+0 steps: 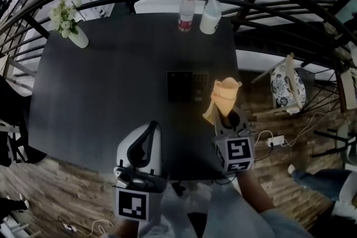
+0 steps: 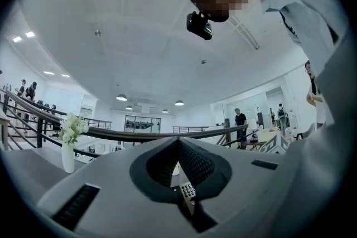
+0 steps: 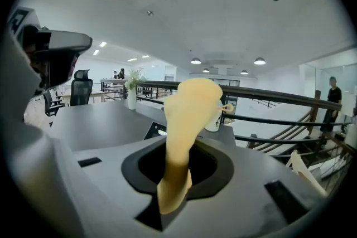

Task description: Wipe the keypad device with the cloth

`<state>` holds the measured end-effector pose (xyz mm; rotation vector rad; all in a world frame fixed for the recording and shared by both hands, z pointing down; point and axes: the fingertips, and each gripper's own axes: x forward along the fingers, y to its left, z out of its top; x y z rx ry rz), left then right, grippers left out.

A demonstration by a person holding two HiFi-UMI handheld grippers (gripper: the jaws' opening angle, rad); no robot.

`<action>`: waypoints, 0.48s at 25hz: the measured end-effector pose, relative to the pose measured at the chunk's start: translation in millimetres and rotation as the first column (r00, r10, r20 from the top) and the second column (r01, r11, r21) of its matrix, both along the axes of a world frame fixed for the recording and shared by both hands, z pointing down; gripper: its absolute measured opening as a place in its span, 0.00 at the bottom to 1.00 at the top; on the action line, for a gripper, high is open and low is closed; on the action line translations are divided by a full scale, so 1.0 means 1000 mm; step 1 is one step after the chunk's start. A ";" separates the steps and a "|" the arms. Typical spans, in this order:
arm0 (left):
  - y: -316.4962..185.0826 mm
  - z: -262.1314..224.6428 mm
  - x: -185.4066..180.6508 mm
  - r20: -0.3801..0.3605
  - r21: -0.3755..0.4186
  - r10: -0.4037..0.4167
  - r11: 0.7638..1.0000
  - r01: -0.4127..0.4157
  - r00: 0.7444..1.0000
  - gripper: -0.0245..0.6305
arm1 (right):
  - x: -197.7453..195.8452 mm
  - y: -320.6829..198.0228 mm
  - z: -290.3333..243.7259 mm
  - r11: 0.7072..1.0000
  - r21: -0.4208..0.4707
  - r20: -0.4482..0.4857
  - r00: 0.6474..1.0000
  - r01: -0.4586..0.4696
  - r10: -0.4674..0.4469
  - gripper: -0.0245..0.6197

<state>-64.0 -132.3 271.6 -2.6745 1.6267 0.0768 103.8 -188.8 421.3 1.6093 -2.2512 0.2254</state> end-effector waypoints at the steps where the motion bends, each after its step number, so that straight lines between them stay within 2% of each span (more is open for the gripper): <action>1: 0.000 -0.002 0.000 0.000 0.006 0.001 1.000 -0.001 1.000 0.06 | -0.002 0.003 -0.005 1.000 0.014 0.003 1.000 0.002 -0.002 0.15; 4: 0.002 -0.009 0.000 -0.007 0.029 0.000 1.000 0.001 1.000 0.06 | -0.005 0.010 -0.023 0.998 0.066 0.002 1.000 0.014 -0.014 0.15; 8: 0.005 -0.019 0.000 -0.006 0.052 -0.003 0.999 0.004 1.000 0.06 | -0.006 0.021 -0.041 0.996 0.087 0.033 0.999 0.011 -0.014 0.15; 12: 0.008 -0.027 -0.002 -0.006 0.075 -0.011 0.997 0.011 1.000 0.06 | -0.008 0.028 -0.061 0.990 0.141 0.008 1.000 0.023 -0.024 0.15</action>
